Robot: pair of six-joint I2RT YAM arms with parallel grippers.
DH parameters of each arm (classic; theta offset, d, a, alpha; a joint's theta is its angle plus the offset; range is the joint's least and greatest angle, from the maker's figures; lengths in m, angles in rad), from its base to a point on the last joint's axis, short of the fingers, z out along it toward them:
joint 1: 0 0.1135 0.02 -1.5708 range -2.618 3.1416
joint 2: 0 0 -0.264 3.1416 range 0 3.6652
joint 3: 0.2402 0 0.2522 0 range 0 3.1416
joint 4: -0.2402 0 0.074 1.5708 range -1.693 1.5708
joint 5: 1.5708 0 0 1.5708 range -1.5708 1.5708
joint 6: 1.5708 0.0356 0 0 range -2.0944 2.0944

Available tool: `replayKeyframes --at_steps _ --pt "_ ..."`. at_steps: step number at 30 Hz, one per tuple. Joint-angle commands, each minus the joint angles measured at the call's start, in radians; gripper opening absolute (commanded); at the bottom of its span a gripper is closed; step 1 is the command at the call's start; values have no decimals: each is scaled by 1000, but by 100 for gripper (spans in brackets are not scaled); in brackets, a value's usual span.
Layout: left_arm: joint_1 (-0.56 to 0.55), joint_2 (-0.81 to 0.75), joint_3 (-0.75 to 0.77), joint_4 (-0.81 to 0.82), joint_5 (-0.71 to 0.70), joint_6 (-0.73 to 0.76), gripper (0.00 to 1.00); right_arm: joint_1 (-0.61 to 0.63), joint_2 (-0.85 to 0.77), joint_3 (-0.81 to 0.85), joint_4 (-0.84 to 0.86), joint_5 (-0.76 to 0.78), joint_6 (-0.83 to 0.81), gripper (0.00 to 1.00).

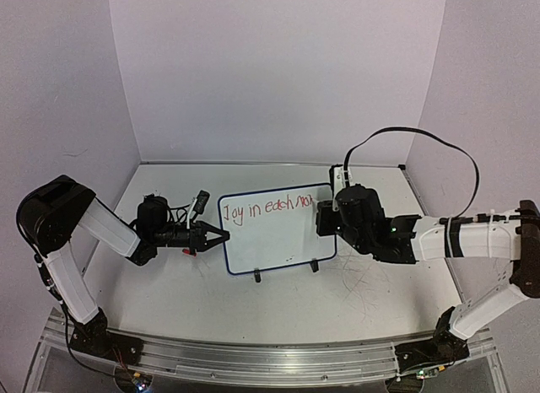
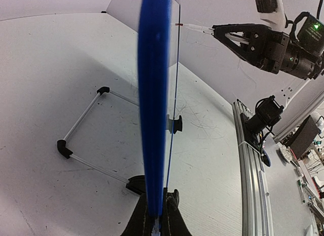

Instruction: Write a sentence on the whiteboard

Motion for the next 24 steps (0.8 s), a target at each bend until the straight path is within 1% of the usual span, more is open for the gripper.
replayKeyframes --at_steps 1,9,24 --pt "-5 -2 17 -69 -59 50 0 -4 13 45 42 37 -19 0" --pt "-5 -1 18 -70 -60 50 0 -6 -2 30 32 47 -3 0" --pt "-5 0 18 -69 -60 50 0 4 -18 -13 -25 -2 55 0"
